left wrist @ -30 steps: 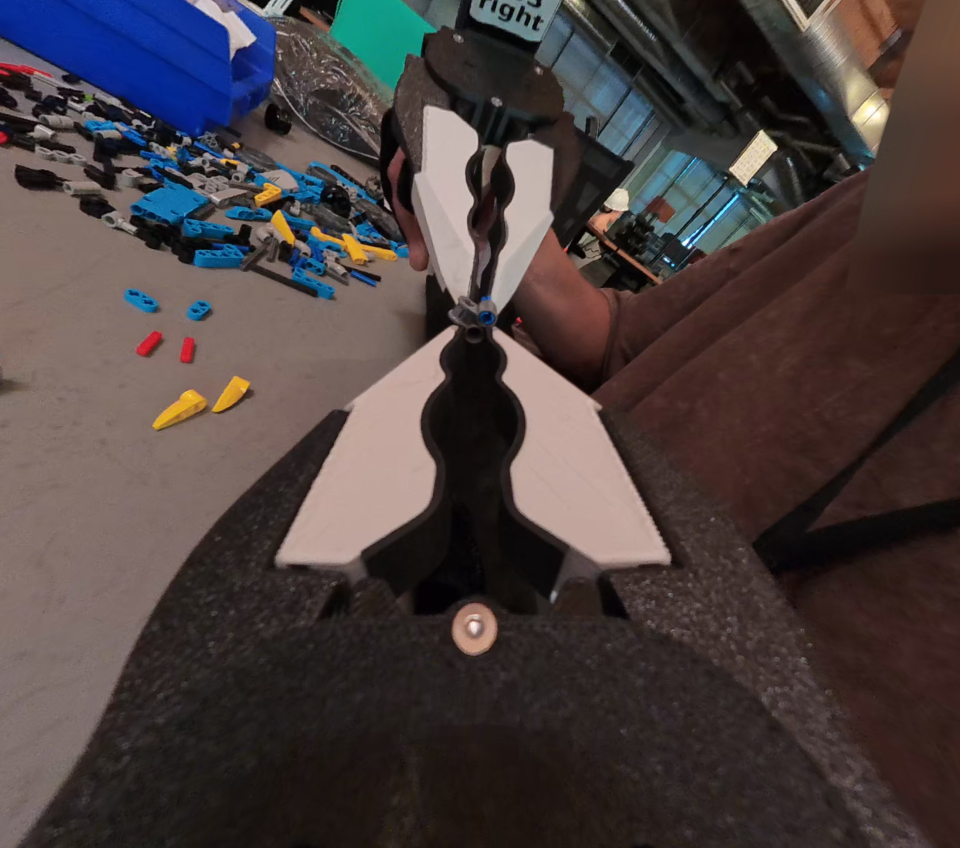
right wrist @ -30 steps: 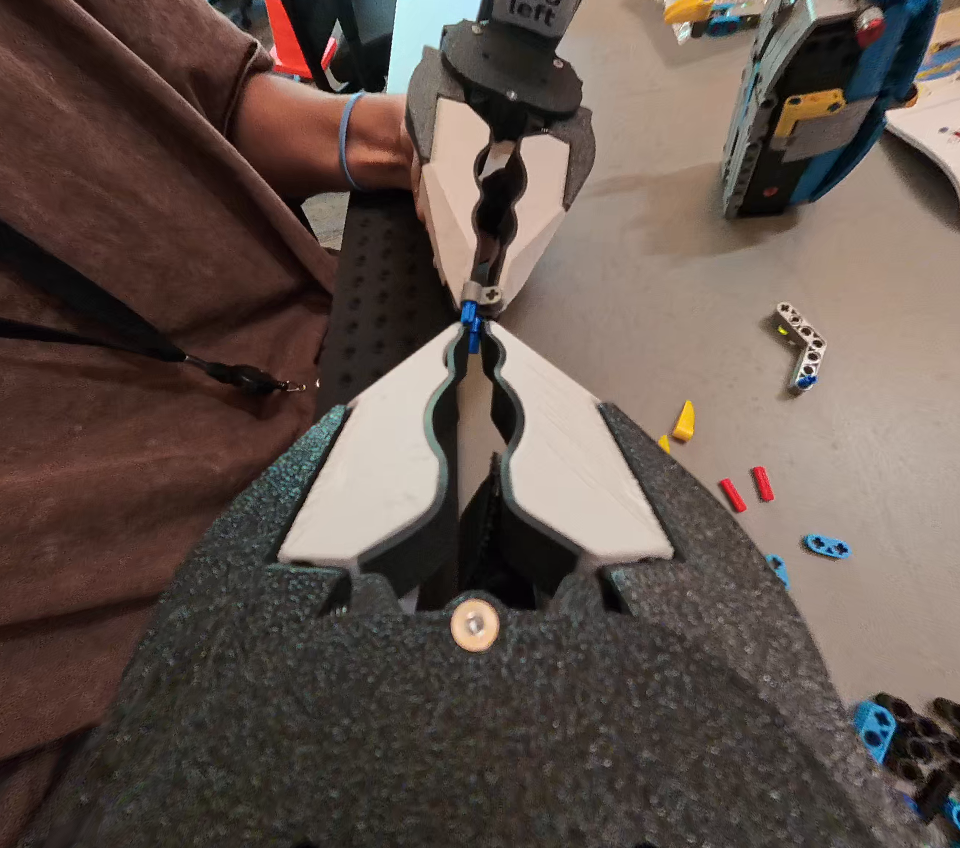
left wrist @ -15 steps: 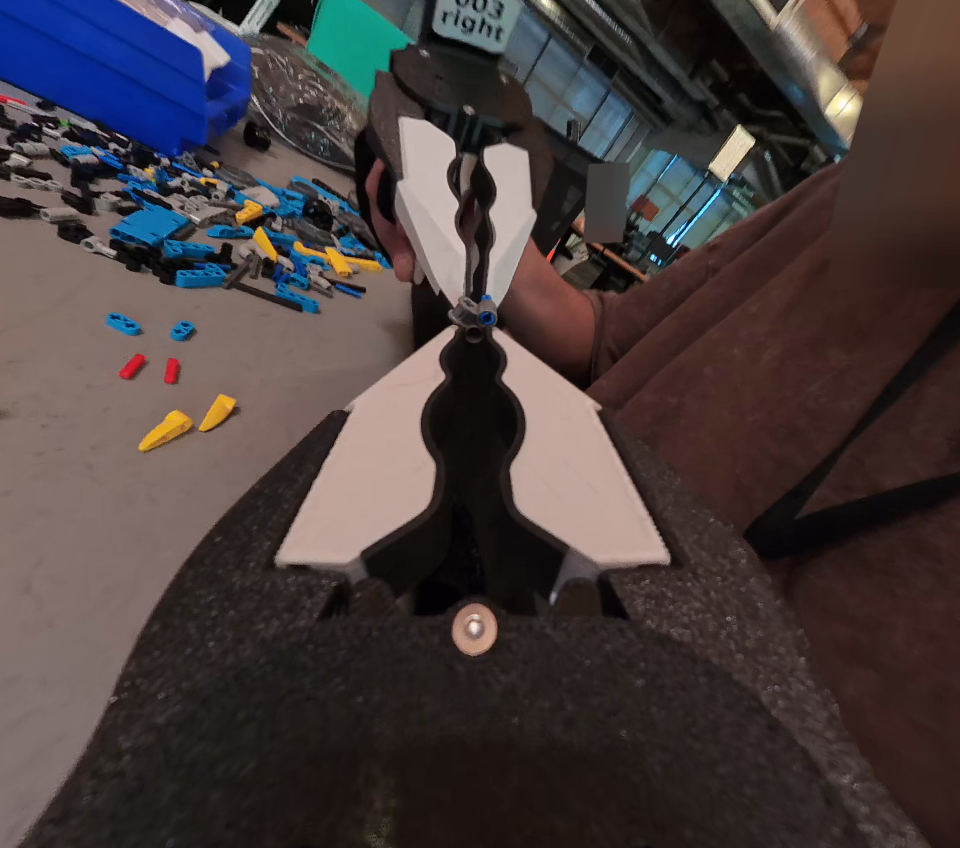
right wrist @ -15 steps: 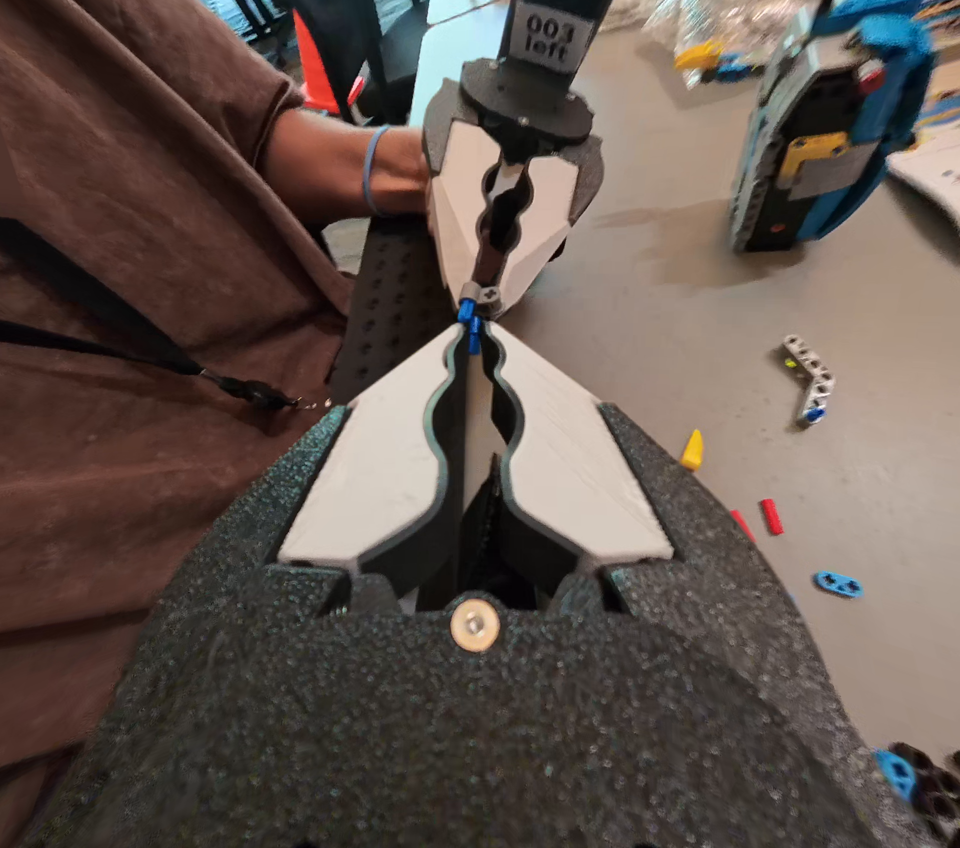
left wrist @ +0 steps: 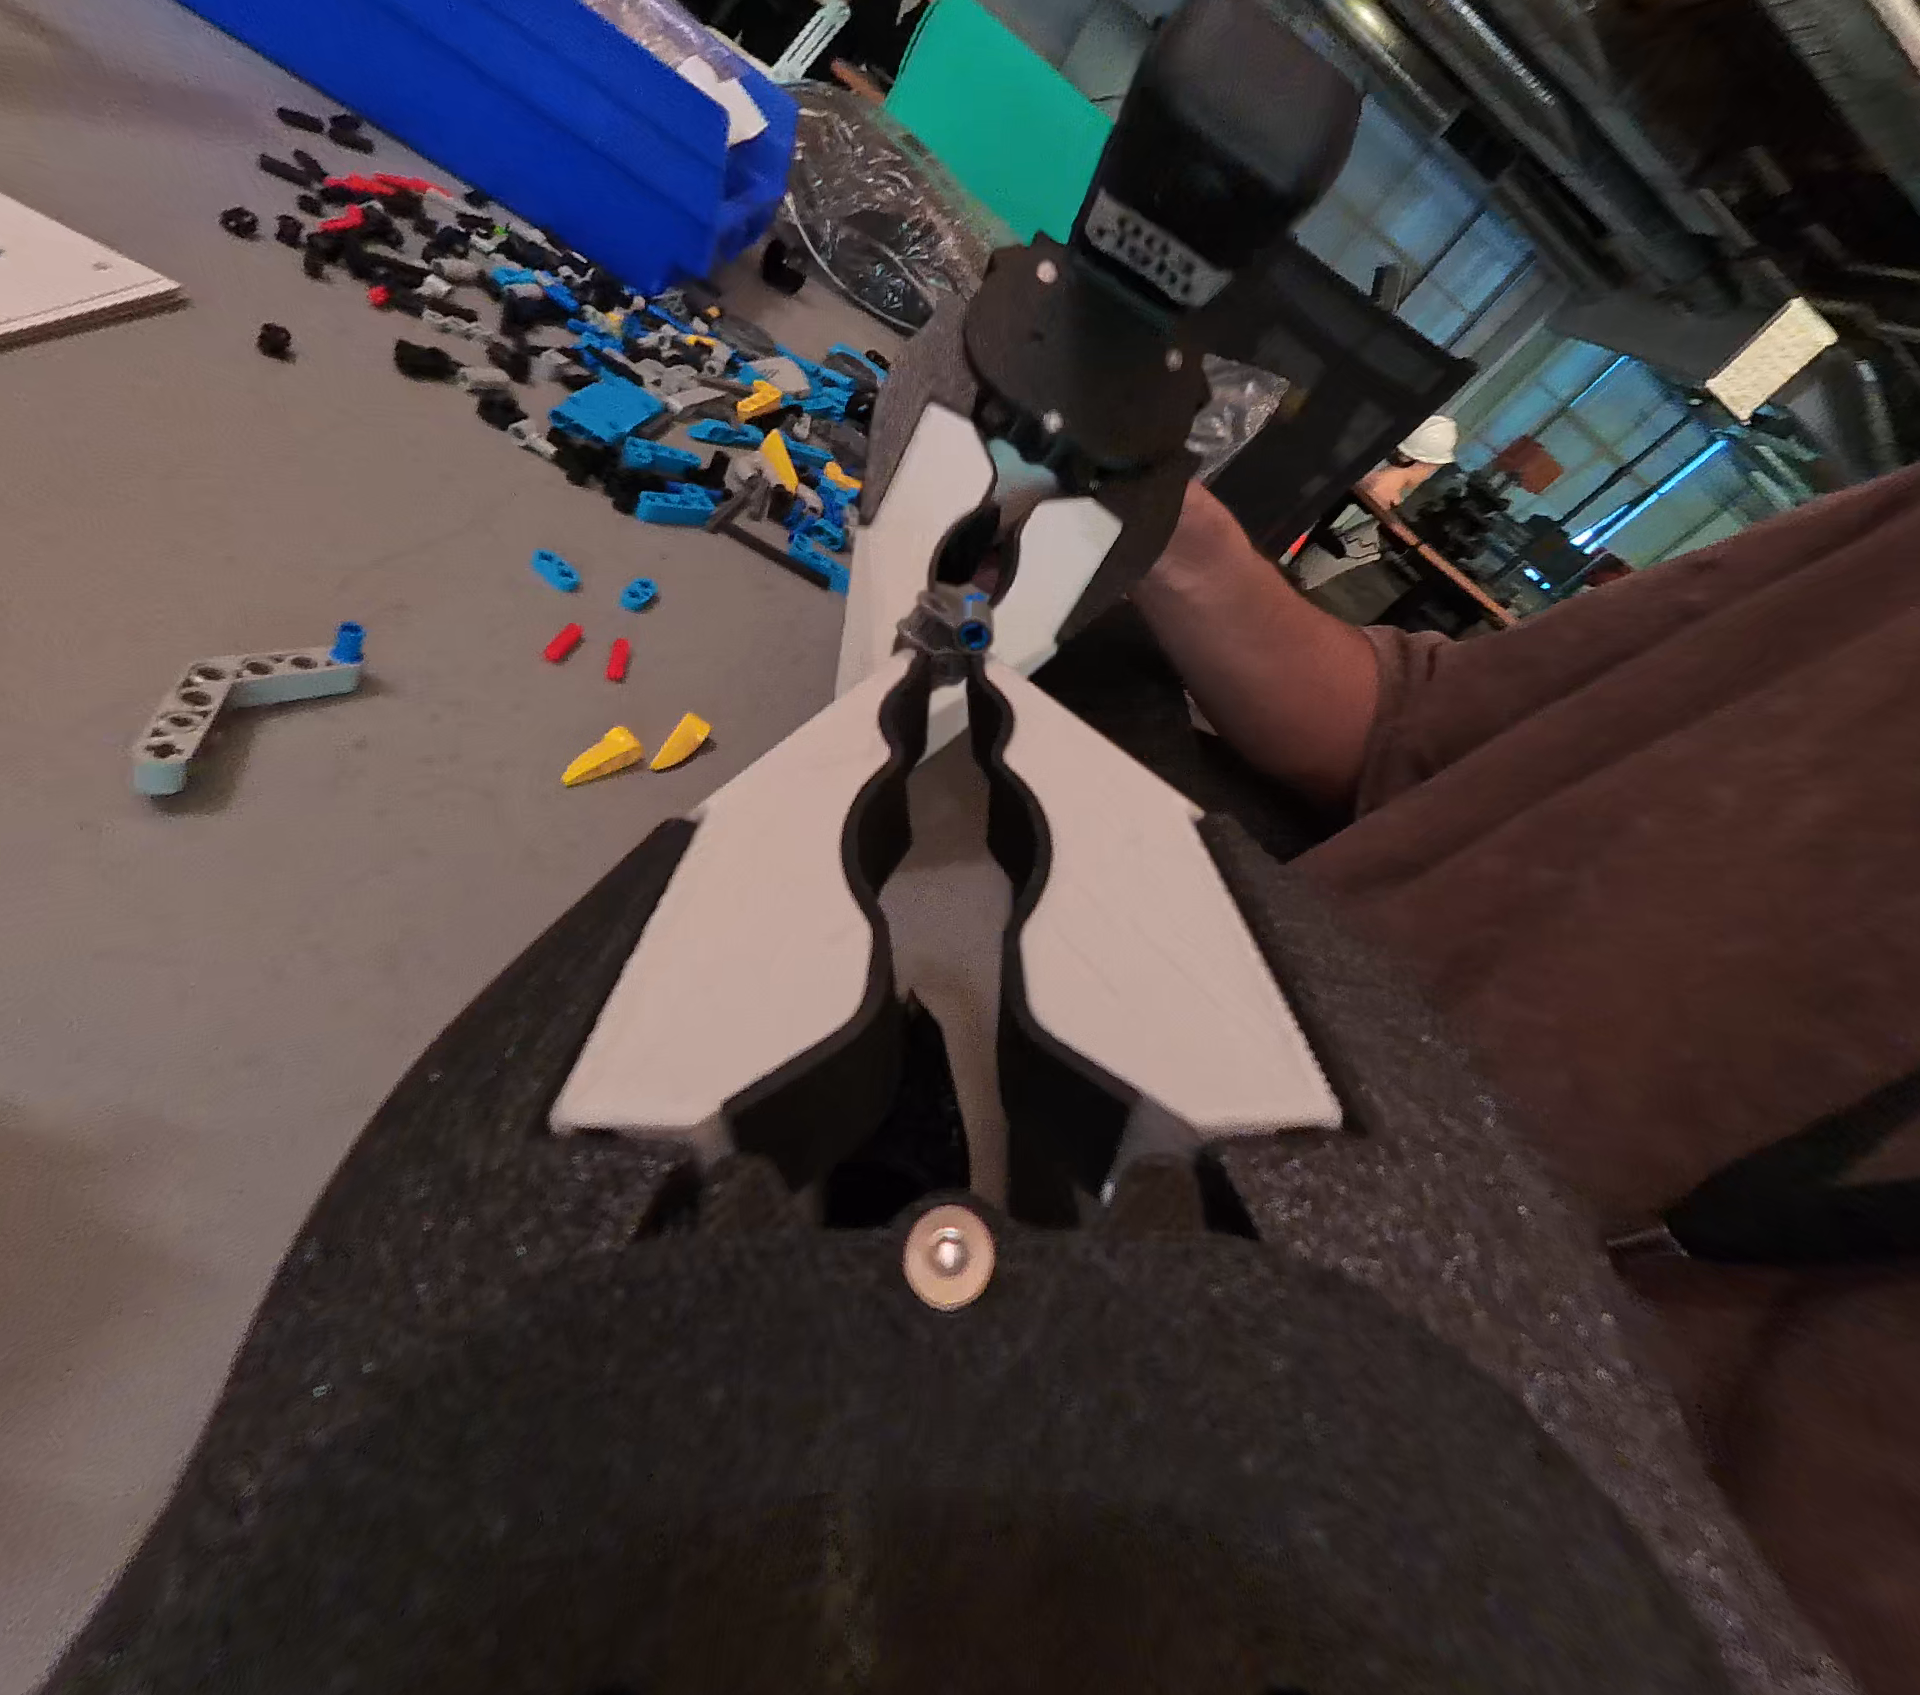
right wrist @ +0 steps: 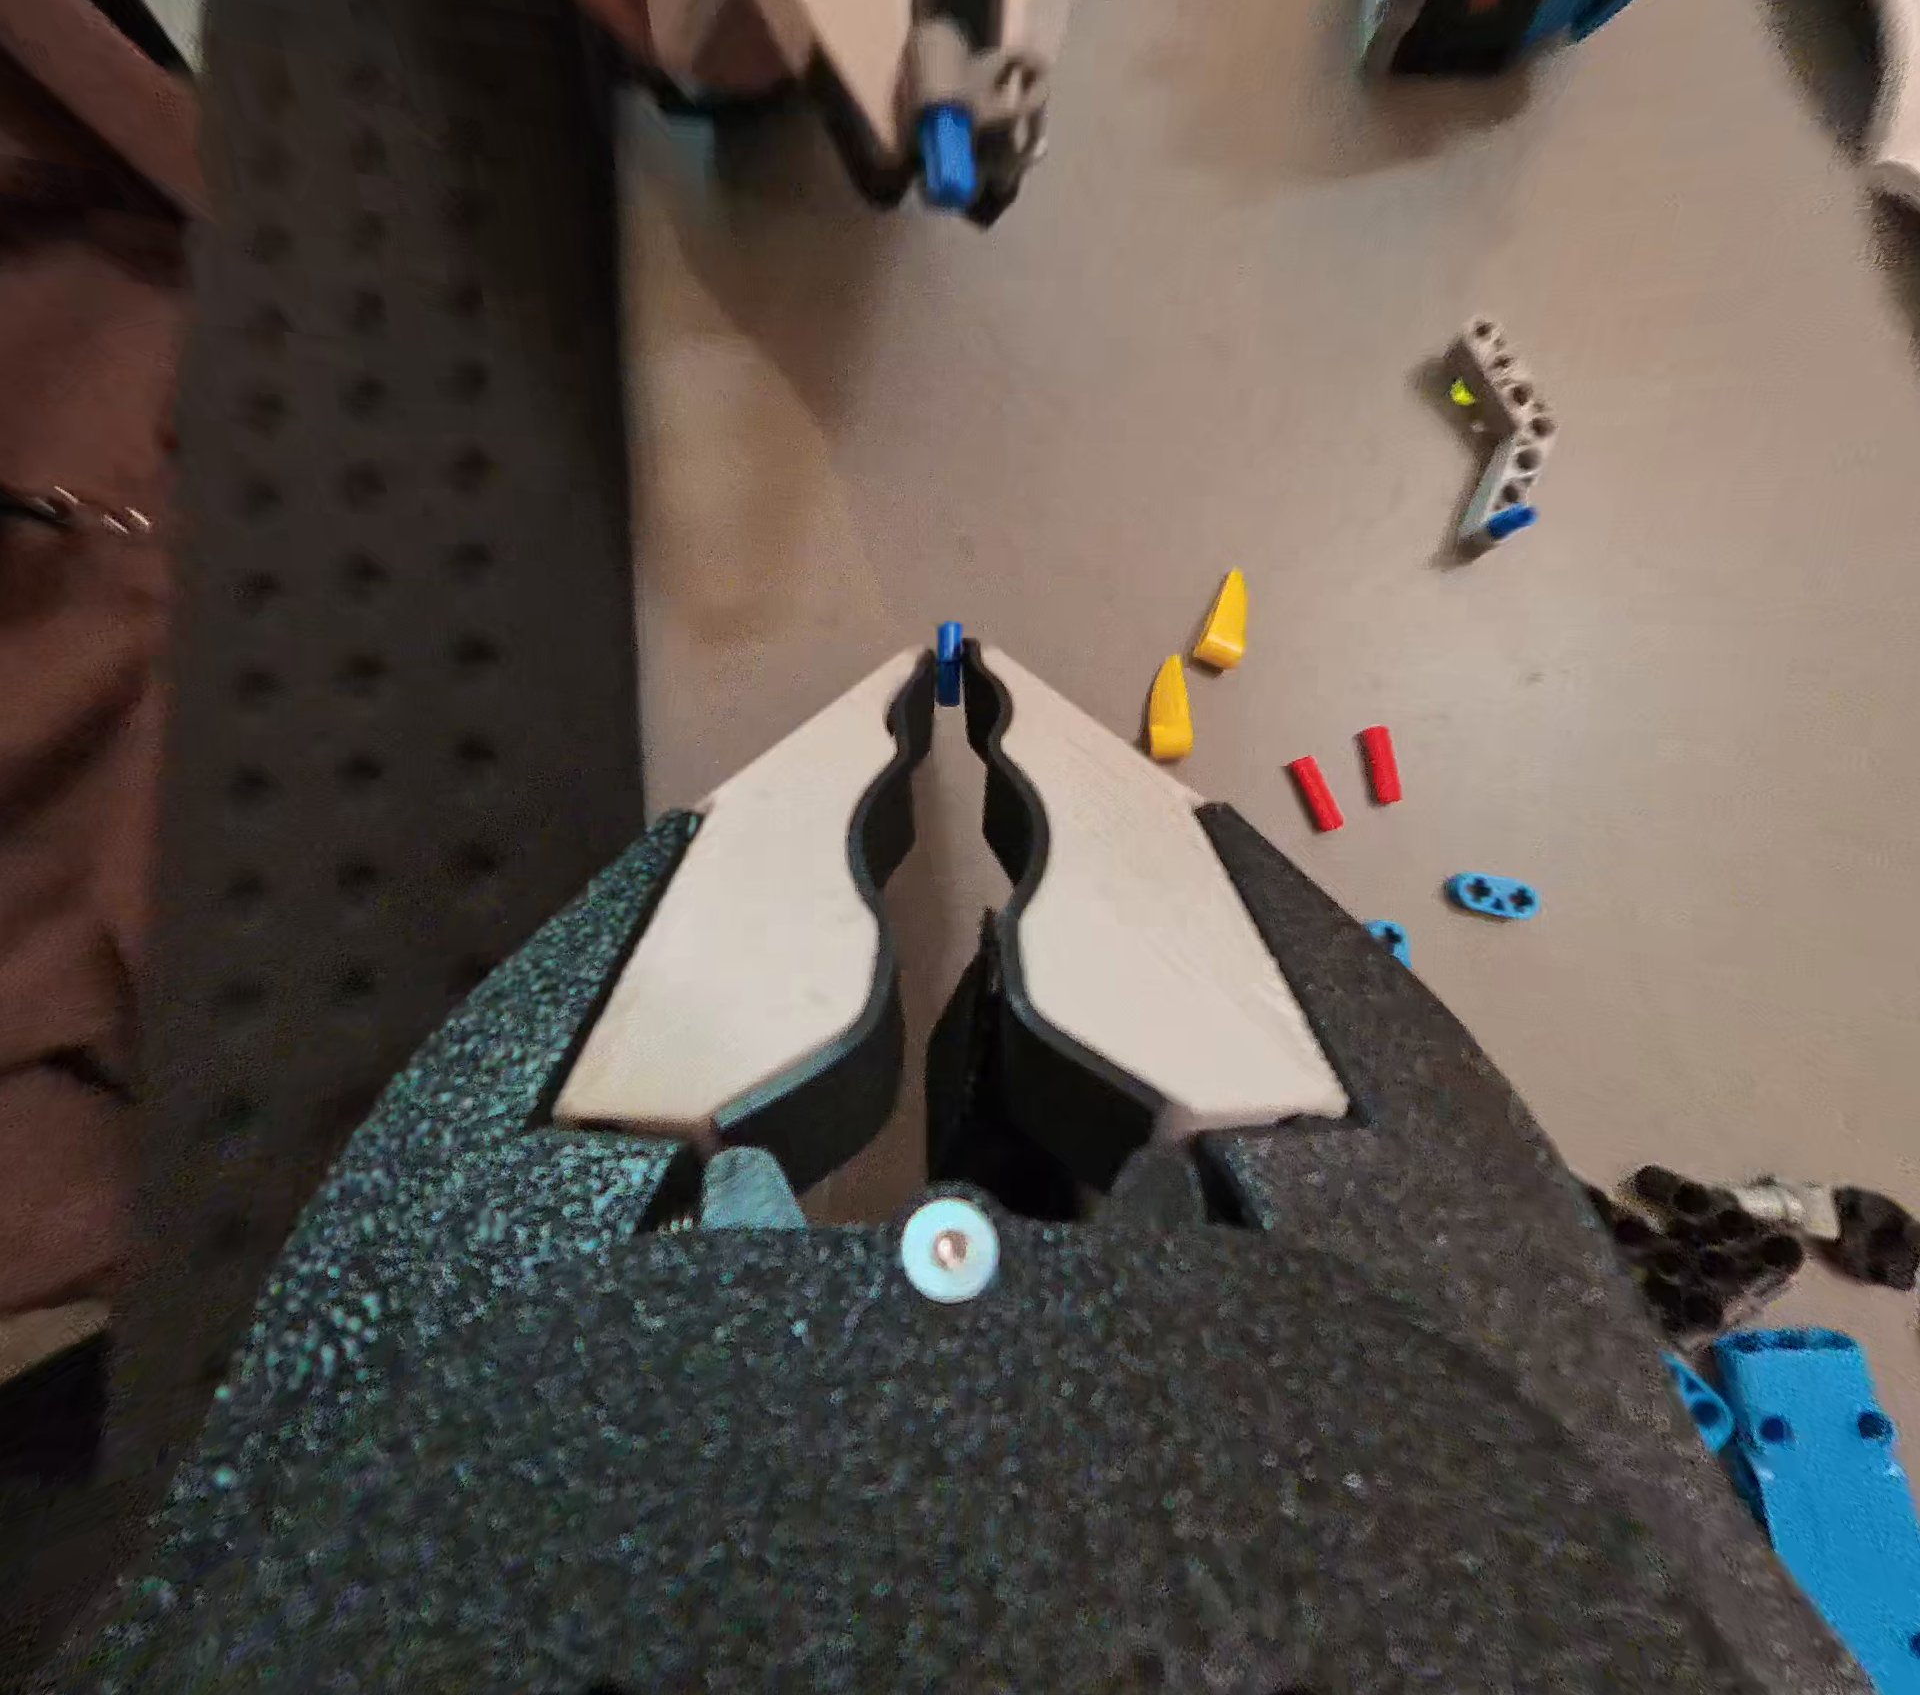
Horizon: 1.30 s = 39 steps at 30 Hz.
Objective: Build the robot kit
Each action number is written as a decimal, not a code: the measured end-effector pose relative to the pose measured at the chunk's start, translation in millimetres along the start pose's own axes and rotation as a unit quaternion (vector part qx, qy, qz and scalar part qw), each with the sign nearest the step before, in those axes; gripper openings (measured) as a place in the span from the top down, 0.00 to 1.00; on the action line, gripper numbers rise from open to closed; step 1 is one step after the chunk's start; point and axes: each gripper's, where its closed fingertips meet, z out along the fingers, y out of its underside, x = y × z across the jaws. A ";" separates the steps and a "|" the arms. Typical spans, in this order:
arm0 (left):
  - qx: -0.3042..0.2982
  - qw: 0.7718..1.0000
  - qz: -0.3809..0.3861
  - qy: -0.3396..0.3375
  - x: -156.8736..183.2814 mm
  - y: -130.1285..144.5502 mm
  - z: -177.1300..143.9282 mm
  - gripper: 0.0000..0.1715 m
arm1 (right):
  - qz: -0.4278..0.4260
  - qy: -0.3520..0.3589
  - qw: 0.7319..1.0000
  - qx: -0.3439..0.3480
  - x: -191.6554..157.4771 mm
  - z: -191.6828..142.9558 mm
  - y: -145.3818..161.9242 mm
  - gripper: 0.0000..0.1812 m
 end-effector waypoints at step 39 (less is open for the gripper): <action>0.021 0.989 0.138 -0.039 10.7 -6.1 4.8 0.96 | -0.015 0.025 0.971 0.236 -6.4 -48.7 -81.0 0.97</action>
